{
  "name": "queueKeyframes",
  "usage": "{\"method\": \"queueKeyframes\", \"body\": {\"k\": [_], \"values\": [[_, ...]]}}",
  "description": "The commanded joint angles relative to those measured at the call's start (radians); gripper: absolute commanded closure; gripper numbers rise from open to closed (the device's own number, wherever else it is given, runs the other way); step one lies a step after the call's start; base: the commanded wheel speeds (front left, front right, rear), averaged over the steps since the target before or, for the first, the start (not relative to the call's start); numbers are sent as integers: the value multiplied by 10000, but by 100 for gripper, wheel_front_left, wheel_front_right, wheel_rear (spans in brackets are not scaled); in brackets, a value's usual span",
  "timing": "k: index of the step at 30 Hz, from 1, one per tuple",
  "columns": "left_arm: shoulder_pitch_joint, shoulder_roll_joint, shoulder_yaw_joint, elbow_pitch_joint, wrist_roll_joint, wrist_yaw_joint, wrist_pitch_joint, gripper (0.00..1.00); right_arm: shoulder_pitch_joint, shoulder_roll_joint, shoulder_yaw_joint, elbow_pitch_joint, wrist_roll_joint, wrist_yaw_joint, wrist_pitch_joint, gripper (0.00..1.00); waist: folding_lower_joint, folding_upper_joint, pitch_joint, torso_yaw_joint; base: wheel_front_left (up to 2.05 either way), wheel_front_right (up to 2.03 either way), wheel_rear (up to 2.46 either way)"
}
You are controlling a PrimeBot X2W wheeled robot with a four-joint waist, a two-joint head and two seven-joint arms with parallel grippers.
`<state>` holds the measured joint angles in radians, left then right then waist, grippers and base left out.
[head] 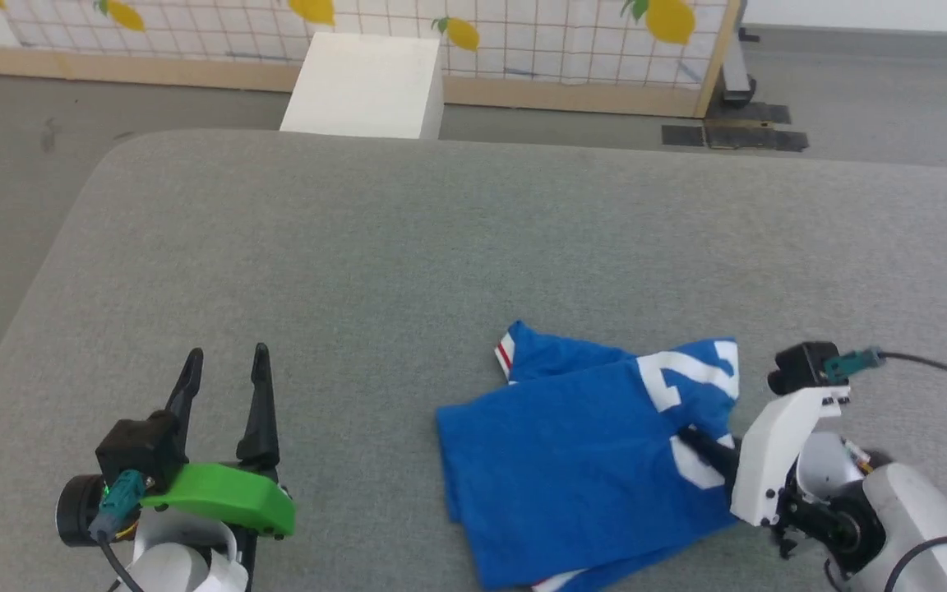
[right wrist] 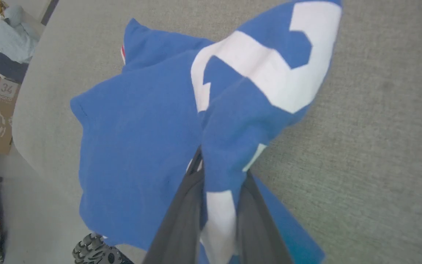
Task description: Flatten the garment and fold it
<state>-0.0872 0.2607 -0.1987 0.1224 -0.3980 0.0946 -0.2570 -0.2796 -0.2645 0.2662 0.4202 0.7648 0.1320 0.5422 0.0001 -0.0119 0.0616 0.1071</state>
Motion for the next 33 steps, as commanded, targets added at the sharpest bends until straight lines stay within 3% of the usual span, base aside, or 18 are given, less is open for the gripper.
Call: {"method": "queueKeyframes", "body": {"k": [1,10,19,25,33], "values": [[62,-31,-12,-3,94,-58,-47,0,-302,-243,254,-119,-412,-13,-238,100,-1,119,-164,-265,0,0,0],[153,-201,15,-415,174,-25,-47,0,-1384,-1475,1569,-1007,-2328,-13,-300,100,-1,119,93,-1687,0,0,0],[-343,152,59,-1336,539,-95,69,0,-2916,-2310,2318,-1547,-2790,-13,-534,100,-1,119,1804,-4411,0,0,0],[-1139,856,-102,-2206,1002,-293,833,0,-3864,-2431,2153,-469,-2774,-13,-1711,100,-1,119,3195,-5837,0,0,0],[-2378,1419,-447,-3210,1440,-648,1846,0,-4930,-2601,1218,1890,-2858,-13,-3275,100,-1,119,4649,-6073,0,0,0]]}}
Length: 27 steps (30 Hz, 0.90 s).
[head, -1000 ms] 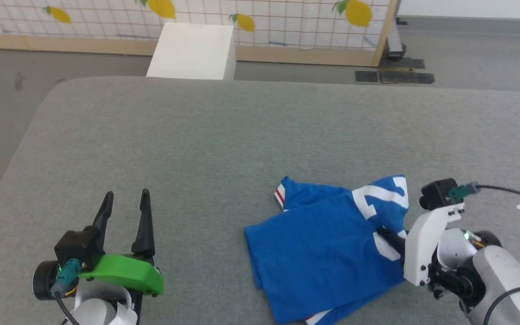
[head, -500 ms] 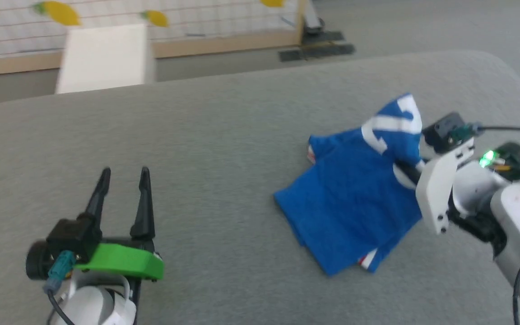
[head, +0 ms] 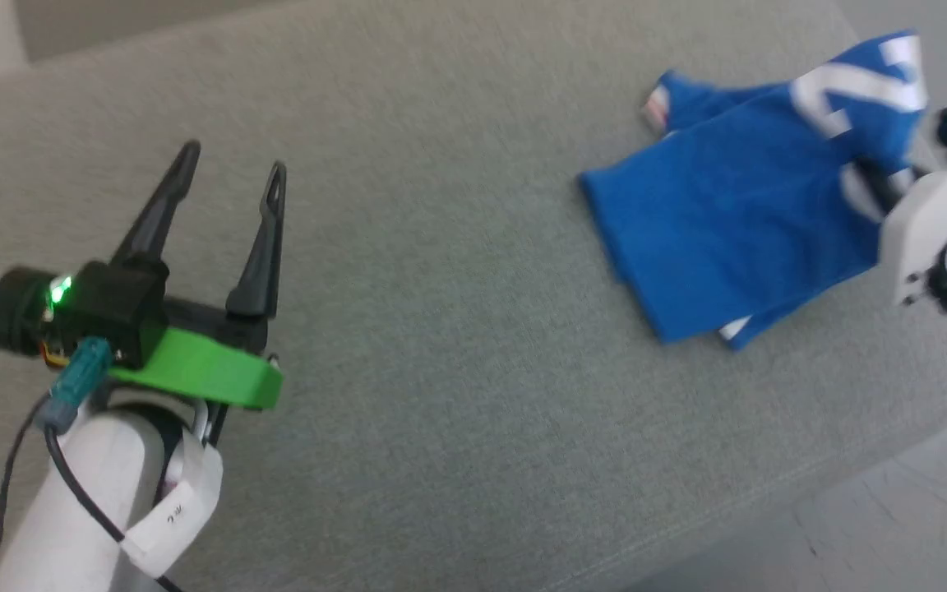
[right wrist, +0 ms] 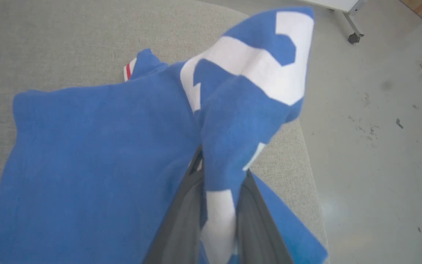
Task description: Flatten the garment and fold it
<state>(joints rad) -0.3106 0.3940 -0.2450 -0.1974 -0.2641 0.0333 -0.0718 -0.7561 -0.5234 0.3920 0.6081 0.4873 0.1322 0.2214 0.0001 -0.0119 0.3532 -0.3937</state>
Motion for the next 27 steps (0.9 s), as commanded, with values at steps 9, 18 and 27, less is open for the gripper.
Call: {"method": "queueKeyframes", "body": {"k": [9,18,27], "values": [[-1121,280,-246,-812,398,-190,563,0,-1443,-21,-1672,2609,-343,-15,-2034,100,-1,119,2860,-493,0,0,0],[-1333,334,-316,-1051,467,-146,663,0,-2168,637,-2685,5065,-1107,-15,-3608,0,-1,119,3210,-230,0,0,0],[-993,229,-269,-691,291,20,304,0,-2214,428,-3412,6287,-2480,-15,-4753,0,-1,119,2376,-194,0,0,0]]}}
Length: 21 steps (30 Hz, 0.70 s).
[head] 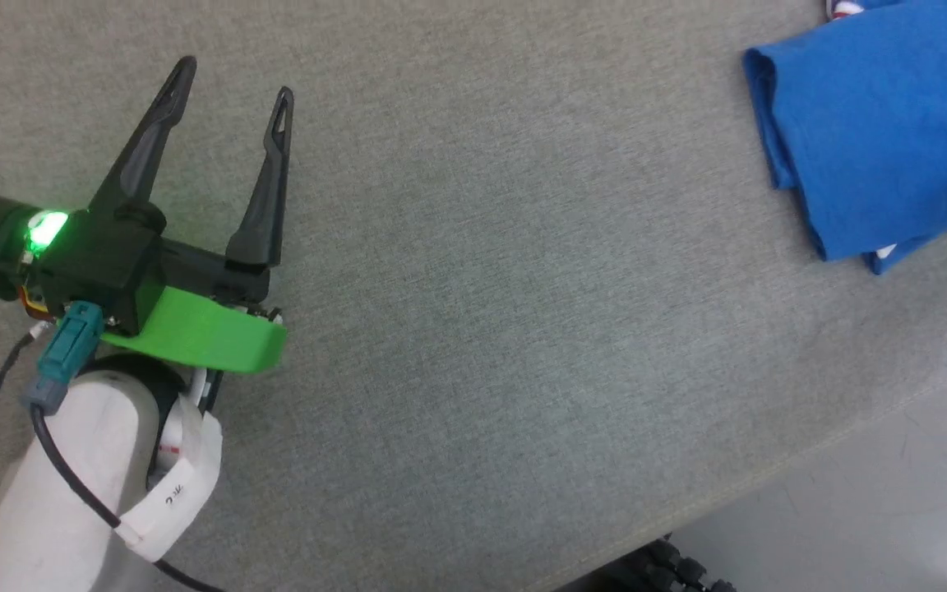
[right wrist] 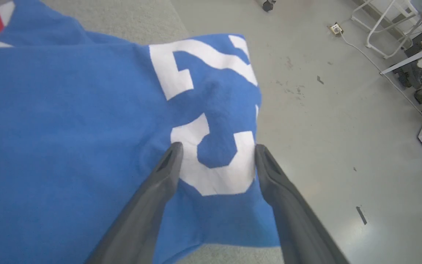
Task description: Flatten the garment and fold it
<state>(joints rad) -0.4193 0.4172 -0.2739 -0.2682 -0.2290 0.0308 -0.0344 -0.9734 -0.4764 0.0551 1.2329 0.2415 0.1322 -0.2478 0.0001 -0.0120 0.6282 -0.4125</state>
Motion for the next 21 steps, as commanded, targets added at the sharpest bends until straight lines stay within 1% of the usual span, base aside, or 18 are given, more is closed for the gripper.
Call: {"method": "queueKeyframes", "body": {"k": [1,3,5,8,14,17,21], "values": [[176,-42,32,86,-100,79,-149,0,20,-50,-182,40,-113,-15,-92,0,-1,120,-535,4,0,0,0],[395,-135,70,259,-193,173,-345,0,225,-100,-362,-157,-460,-15,-125,0,-1,120,-927,53,0,0,0],[688,-237,110,467,-298,281,-549,0,626,-167,-683,-690,-718,-15,-132,0,-1,120,-1389,120,0,0,0],[1261,-375,265,741,-498,505,-864,0,1493,-28,-1098,-1398,-1088,-15,-135,0,-1,120,-2109,220,0,0,0],[2399,-614,533,1105,-817,940,-1330,0,3386,484,-1647,-2908,-1651,-15,-137,0,-1,120,-3321,677,0,0,0],[2872,-752,632,1247,-933,1164,-1472,0,4350,889,-1810,-3805,-1775,-15,-138,0,-1,120,-3777,992,0,0,0],[3271,-986,687,1534,-1128,1305,-1684,0,5449,1445,-2019,-4955,-1920,-15,29,0,-1,120,-4271,1530,0,0,0]]}}
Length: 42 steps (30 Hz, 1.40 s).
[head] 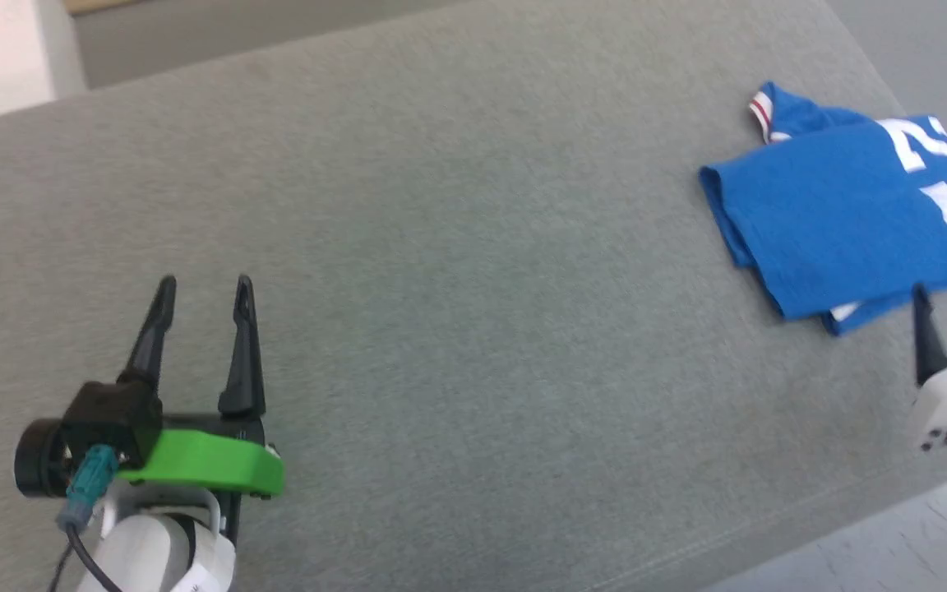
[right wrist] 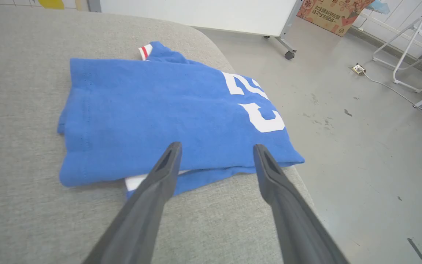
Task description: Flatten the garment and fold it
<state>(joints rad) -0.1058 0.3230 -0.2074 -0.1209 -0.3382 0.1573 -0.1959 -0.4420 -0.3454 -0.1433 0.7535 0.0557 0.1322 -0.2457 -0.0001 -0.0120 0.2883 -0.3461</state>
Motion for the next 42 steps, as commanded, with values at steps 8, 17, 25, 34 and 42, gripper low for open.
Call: {"method": "queueKeyframes", "body": {"k": [8,17,25,34,42], "values": [[420,-342,86,763,-254,75,-396,0,1803,1296,241,-3525,-28,-15,848,0,1,120,-1418,2078,0,0,0],[674,-367,312,1418,-389,40,-556,0,3209,2190,818,-6854,112,-15,1809,0,1,120,-1907,3120,0,0,0],[1220,-296,287,1871,-446,-95,-600,0,4550,2558,1024,-8505,199,-15,2350,0,1,120,-2494,3275,0,0,0],[1717,-361,130,2245,-561,-287,-623,0,5627,2788,1302,-8917,324,-15,2613,0,1,120,-3031,3084,0,0,0],[1742,-357,-12,2429,-588,-363,-626,0,5890,2866,1374,-9046,372,-15,2692,0,1,120,-3166,3093,0,0,0]]}}
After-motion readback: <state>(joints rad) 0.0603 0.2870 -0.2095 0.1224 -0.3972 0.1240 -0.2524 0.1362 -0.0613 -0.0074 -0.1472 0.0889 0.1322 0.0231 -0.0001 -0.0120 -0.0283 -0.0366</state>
